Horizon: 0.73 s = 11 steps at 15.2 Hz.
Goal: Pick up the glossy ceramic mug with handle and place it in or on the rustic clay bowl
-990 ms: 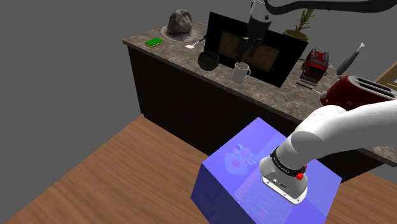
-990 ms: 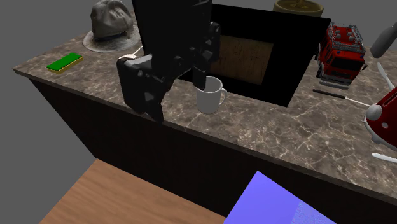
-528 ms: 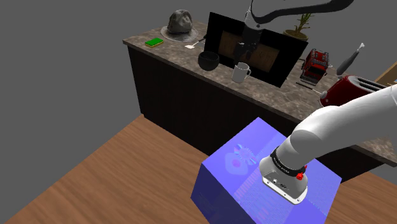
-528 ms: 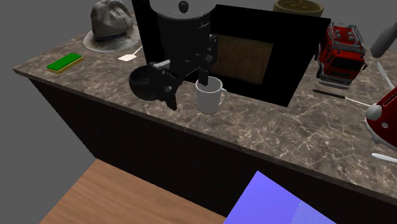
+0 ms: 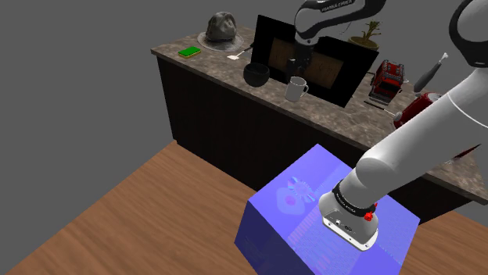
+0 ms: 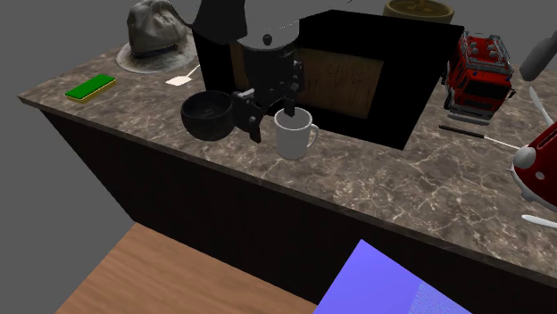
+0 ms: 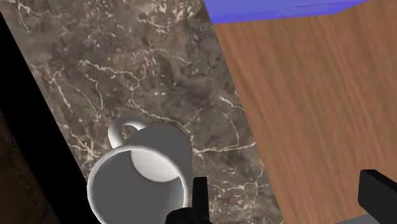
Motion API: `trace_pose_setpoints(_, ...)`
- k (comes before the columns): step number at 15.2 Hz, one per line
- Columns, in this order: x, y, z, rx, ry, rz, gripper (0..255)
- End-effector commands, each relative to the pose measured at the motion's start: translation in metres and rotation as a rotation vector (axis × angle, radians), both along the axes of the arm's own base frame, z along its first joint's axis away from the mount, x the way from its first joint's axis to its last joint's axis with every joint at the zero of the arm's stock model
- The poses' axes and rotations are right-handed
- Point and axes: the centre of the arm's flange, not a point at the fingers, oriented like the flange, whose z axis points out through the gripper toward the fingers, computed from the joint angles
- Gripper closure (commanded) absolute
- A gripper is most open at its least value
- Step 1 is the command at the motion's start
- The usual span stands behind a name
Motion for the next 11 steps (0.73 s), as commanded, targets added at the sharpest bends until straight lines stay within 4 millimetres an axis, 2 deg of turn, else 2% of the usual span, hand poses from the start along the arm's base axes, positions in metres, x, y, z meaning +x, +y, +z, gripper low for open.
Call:
trace_pose_setpoints(1,0.013,-0.022,-0.017,-0.004,0.01,-0.003,0)
trace_pose_setpoints(5,0.037,-0.059,-0.048,-0.009,0.031,-0.009,0)
trace_pose_setpoints(11,0.038,-0.064,-0.077,-0.01,0.033,-0.01,0)
